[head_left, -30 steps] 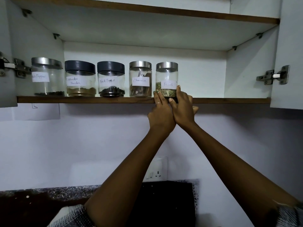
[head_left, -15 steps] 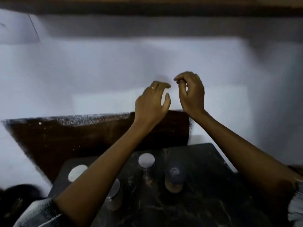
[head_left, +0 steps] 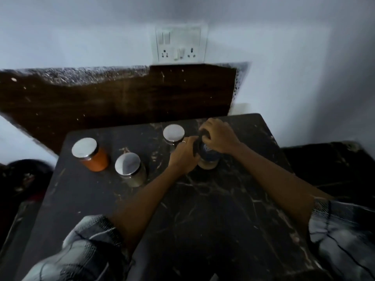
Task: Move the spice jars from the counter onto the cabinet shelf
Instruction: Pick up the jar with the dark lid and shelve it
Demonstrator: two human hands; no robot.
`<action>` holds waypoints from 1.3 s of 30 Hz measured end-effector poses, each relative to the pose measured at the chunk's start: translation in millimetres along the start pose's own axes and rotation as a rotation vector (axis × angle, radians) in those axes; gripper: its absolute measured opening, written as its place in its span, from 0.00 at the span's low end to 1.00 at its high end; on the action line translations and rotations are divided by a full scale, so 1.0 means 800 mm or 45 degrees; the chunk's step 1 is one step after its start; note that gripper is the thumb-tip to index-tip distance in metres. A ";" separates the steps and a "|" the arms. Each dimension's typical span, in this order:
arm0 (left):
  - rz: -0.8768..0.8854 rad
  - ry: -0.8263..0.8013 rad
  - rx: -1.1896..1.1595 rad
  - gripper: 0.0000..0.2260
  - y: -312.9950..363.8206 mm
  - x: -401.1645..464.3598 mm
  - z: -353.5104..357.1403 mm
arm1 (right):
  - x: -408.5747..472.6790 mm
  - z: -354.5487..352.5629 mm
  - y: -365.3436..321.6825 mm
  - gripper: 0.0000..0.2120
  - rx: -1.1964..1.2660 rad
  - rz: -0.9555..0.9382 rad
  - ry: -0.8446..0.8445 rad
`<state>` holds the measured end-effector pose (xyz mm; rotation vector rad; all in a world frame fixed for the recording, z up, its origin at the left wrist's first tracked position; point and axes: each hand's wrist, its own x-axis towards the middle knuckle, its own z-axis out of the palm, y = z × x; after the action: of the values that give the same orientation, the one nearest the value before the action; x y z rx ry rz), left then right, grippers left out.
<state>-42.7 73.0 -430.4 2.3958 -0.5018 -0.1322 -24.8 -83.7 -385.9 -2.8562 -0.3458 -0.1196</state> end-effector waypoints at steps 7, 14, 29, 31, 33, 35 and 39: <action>-0.151 -0.329 -0.334 0.41 -0.016 -0.002 0.057 | -0.022 0.055 0.032 0.43 0.026 0.231 -0.636; -0.202 -0.296 -0.421 0.43 -0.026 0.001 0.080 | -0.024 0.065 0.033 0.42 0.094 0.235 -0.458; -0.142 -0.195 -0.586 0.42 -0.013 0.003 0.036 | 0.003 -0.009 0.004 0.40 0.096 0.243 -0.386; -0.099 -0.130 -0.636 0.39 -0.005 0.002 0.020 | 0.011 -0.035 -0.007 0.39 0.096 0.218 -0.394; -0.046 -0.046 -0.685 0.36 0.004 0.003 -0.001 | 0.019 -0.068 -0.022 0.38 0.095 0.186 -0.386; -0.009 0.043 -0.730 0.35 0.014 0.006 -0.026 | 0.029 -0.102 -0.038 0.37 0.093 0.146 -0.344; 0.072 0.260 -0.707 0.34 0.043 0.009 -0.087 | 0.045 -0.173 -0.079 0.36 0.056 0.068 -0.266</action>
<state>-31.4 87.9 -355.0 1.8269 -0.3759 0.0018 -12.0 -53.0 -232.9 -2.8372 -0.3082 0.1958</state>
